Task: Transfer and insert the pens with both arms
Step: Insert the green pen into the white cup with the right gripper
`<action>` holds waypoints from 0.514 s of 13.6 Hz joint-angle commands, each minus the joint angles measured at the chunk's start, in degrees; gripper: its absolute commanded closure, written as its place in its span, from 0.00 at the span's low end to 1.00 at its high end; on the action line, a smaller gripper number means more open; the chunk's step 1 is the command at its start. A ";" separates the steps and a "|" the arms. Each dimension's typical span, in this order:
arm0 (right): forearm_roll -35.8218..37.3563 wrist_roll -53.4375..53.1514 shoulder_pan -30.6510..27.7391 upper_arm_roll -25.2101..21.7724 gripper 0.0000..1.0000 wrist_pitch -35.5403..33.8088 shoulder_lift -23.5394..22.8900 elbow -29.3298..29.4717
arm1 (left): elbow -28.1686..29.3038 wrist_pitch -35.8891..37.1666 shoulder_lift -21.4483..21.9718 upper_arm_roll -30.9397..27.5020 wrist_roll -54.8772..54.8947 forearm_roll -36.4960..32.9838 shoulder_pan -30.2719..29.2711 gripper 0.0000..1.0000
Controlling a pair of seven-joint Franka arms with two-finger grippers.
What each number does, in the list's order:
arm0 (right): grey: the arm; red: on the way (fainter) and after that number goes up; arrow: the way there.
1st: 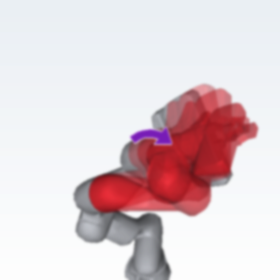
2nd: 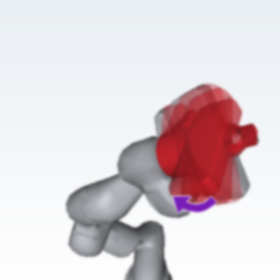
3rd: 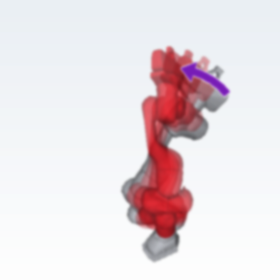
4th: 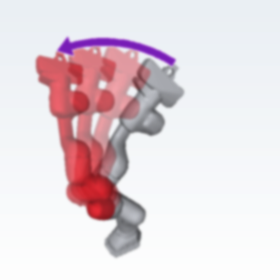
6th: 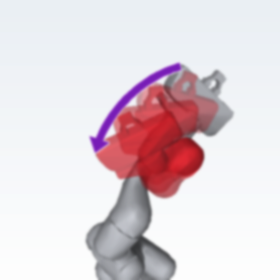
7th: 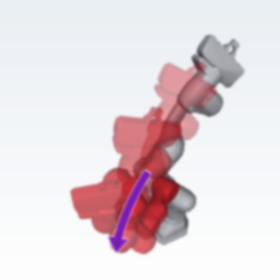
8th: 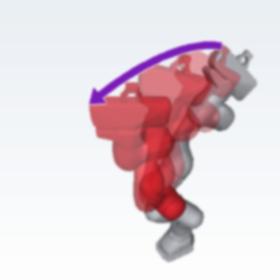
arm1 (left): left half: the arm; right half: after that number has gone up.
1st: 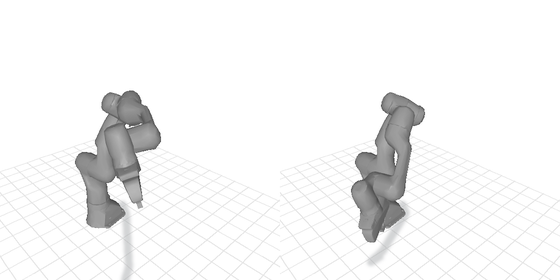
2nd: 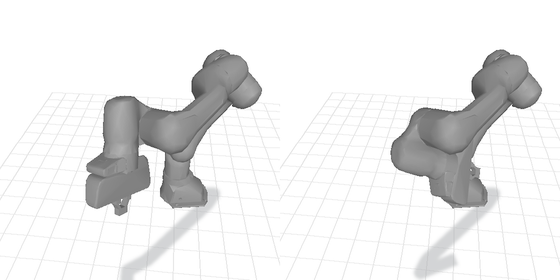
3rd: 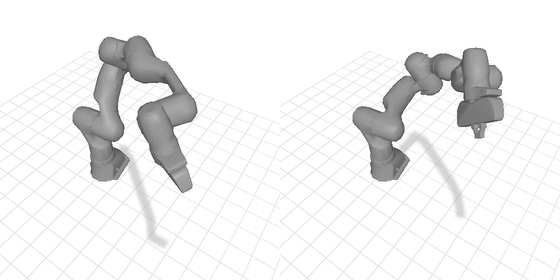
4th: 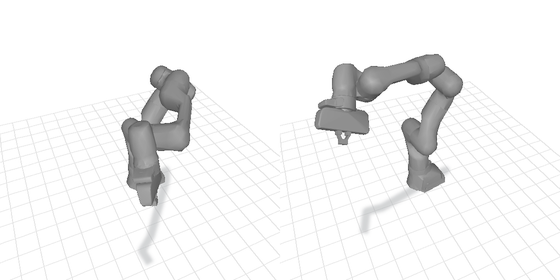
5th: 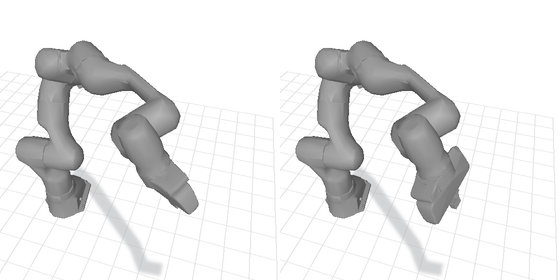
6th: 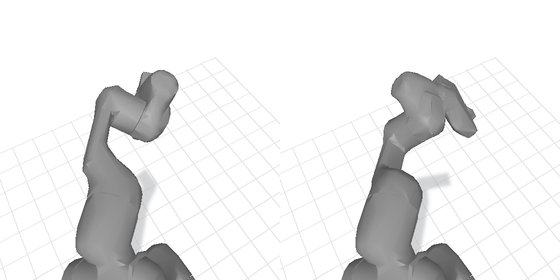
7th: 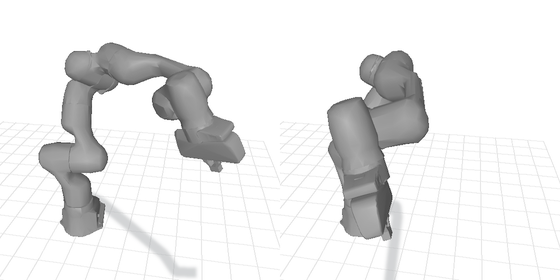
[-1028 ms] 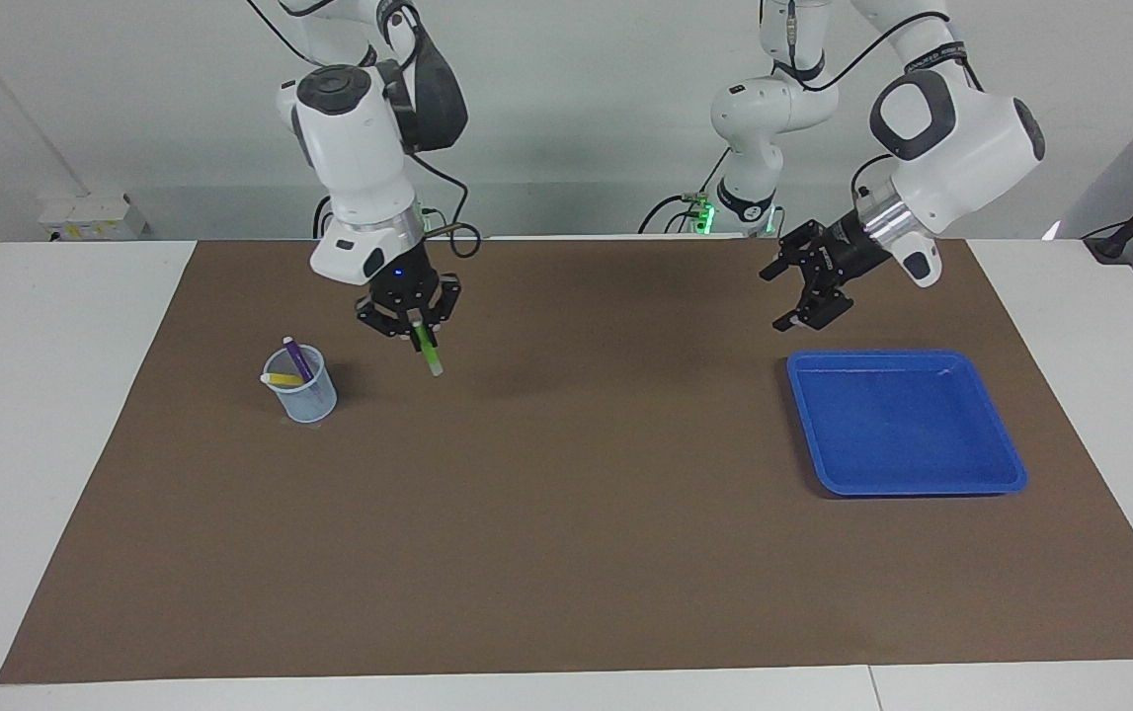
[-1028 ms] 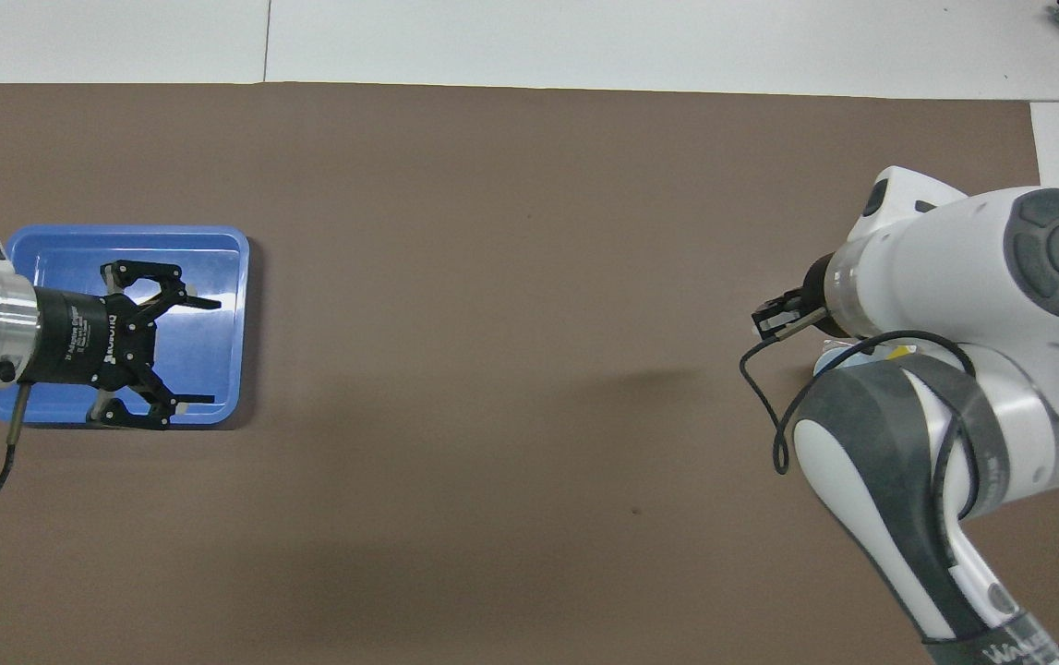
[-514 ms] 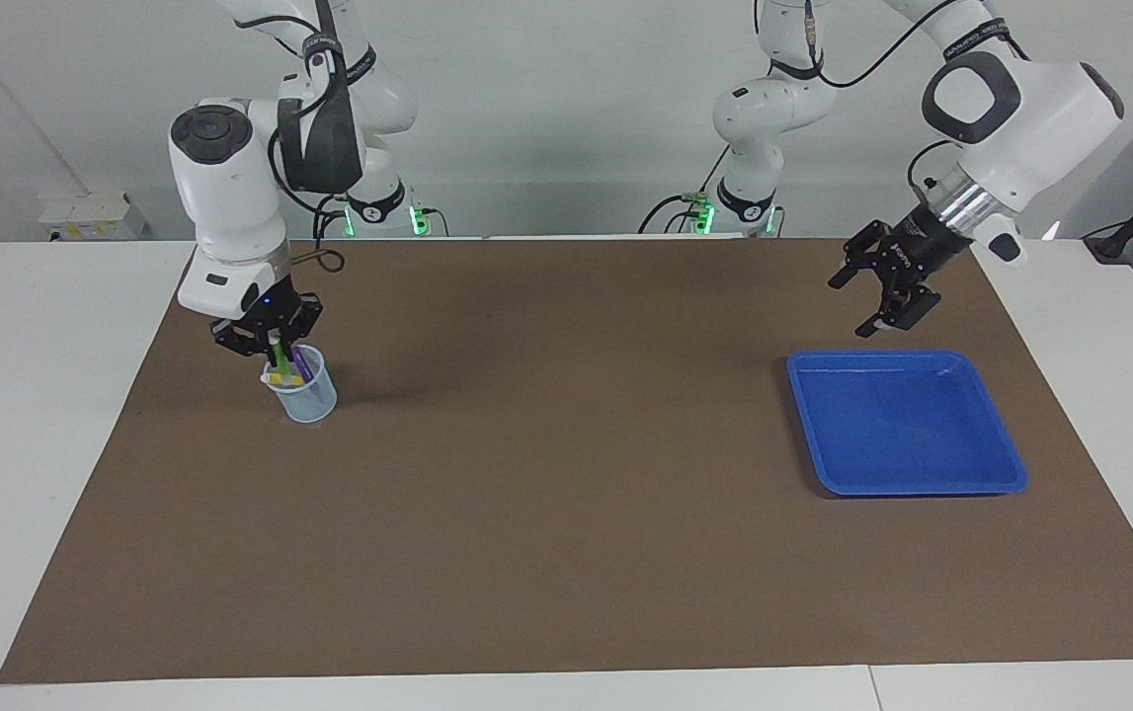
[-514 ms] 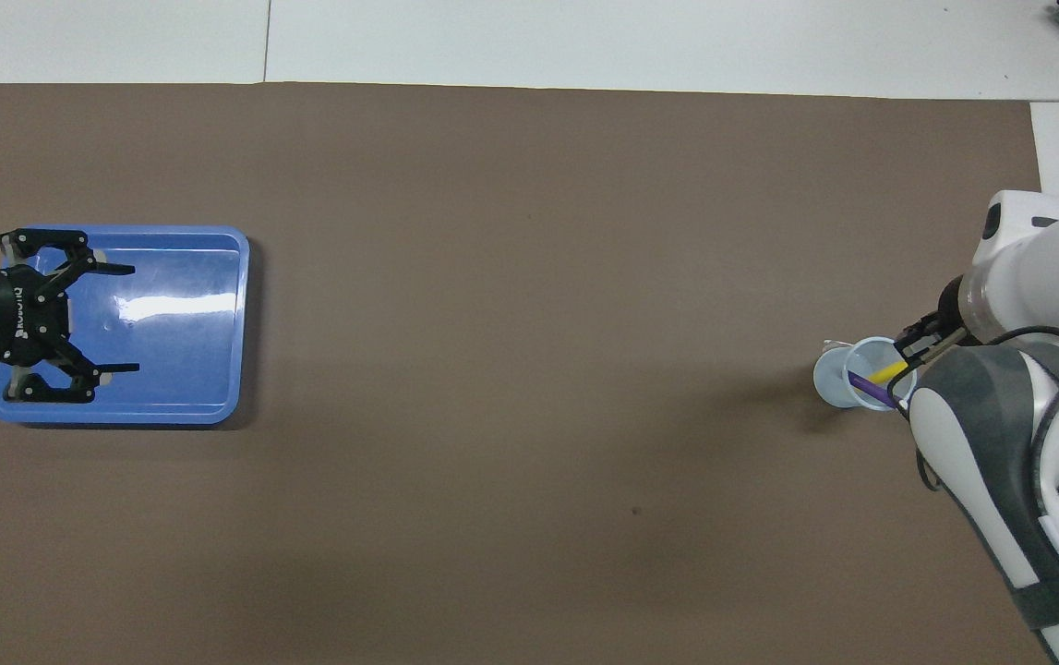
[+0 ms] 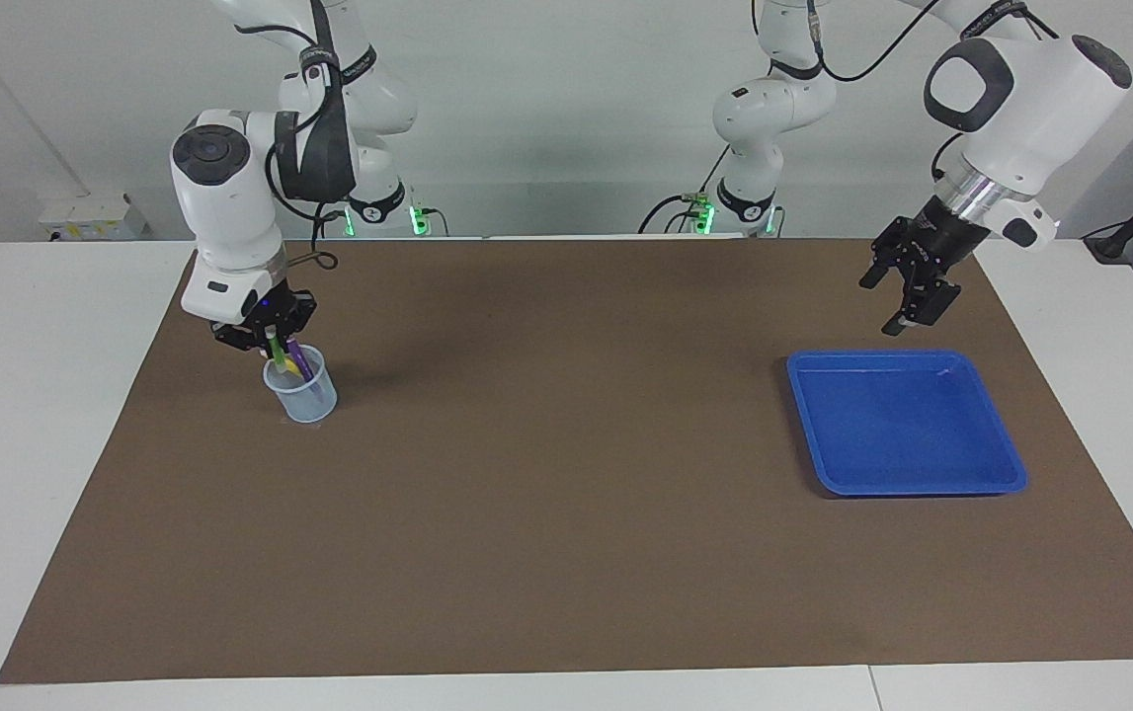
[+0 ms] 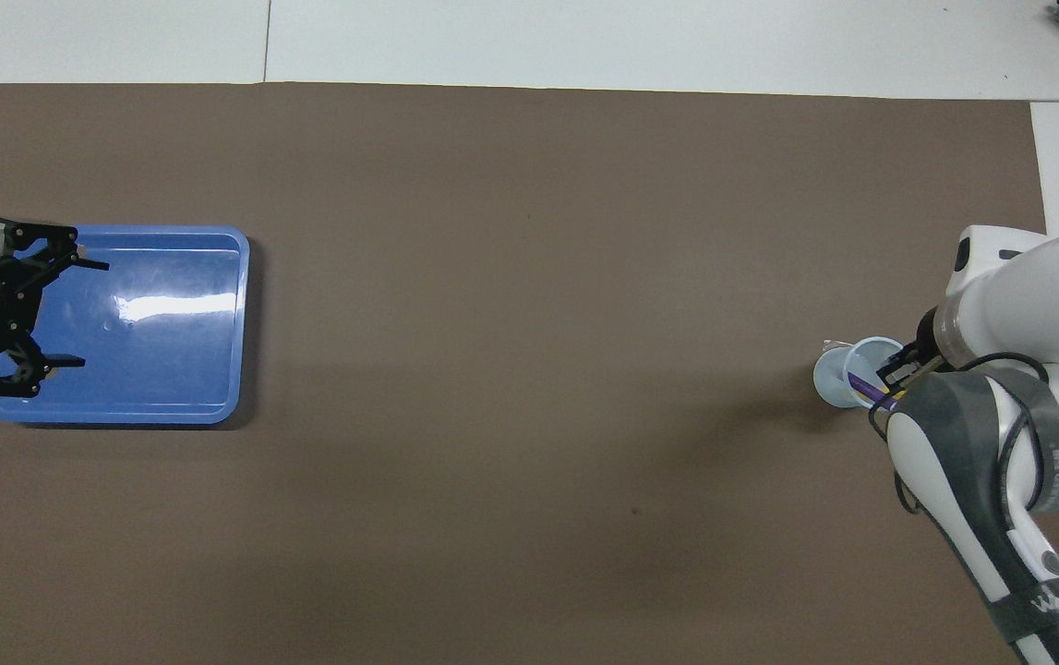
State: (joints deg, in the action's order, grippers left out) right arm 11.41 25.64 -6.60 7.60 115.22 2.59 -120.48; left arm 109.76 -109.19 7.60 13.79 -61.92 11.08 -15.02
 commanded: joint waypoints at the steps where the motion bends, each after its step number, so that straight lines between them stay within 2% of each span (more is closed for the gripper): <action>1: 0.54 -0.42 -0.52 0.66 0.30 1.41 1.80 -2.48 | -5.51 3.97 -1.36 -6.38 15.98 -6.23 5.07 0.00; 2: 0.54 -0.33 -0.43 0.66 0.00 1.41 1.72 -2.39 | -7.53 6.07 -1.45 -8.06 23.53 -7.29 6.13 0.00; 5: -0.51 -2.07 -0.26 0.75 0.00 1.33 0.84 0.15 | -12.90 11.79 -2.15 -10.35 41.31 -11.42 9.03 0.00; 7: -5.23 -2.53 -0.26 0.84 0.00 -0.86 1.01 2.60 | -15.27 14.96 -2.24 -10.88 46.35 -13.53 11.14 0.00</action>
State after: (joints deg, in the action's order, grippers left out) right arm 9.76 24.04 -6.38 7.79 115.99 2.65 -119.84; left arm 98.50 -98.16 7.09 4.15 -20.28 0.34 -7.07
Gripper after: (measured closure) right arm 0.101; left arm 0.000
